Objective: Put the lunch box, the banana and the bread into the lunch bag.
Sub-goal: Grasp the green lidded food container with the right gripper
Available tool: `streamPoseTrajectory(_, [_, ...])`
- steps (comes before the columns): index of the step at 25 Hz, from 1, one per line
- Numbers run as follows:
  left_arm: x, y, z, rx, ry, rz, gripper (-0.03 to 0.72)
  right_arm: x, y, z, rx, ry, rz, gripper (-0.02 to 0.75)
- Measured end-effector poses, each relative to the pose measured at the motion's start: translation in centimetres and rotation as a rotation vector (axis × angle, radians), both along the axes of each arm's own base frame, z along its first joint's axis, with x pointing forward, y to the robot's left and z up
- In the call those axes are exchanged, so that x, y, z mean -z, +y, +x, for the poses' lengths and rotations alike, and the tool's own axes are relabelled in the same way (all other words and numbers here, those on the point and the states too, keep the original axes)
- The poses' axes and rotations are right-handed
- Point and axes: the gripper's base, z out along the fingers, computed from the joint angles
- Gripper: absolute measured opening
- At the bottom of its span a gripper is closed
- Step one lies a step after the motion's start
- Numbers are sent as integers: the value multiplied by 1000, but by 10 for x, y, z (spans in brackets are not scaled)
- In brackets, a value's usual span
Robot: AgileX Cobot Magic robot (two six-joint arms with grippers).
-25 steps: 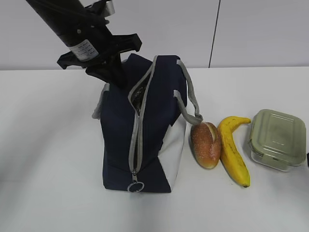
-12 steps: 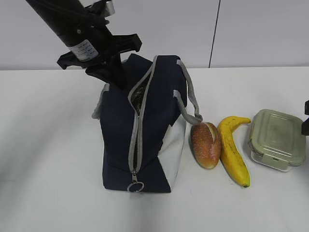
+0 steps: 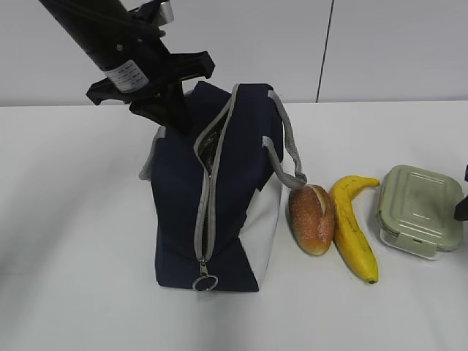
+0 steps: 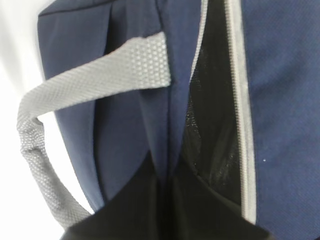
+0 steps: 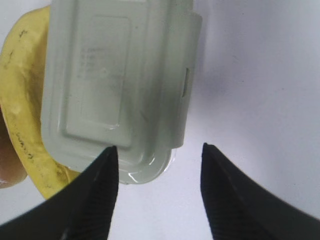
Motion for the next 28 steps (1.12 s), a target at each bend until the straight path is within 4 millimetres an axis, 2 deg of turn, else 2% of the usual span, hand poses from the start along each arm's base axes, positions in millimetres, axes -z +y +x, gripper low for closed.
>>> streamPoseTrajectory(7, [0,0,0,1,2,1,8,21,-17,12,18,13,139,390])
streamPoseTrajectory(15, [0,0,0,1,3,1,8,29,-33,37,-24,20,224,390])
streamPoseTrajectory(28, [0,0,0,2,4,2,8,34,-35,40,-56,29,197,391])
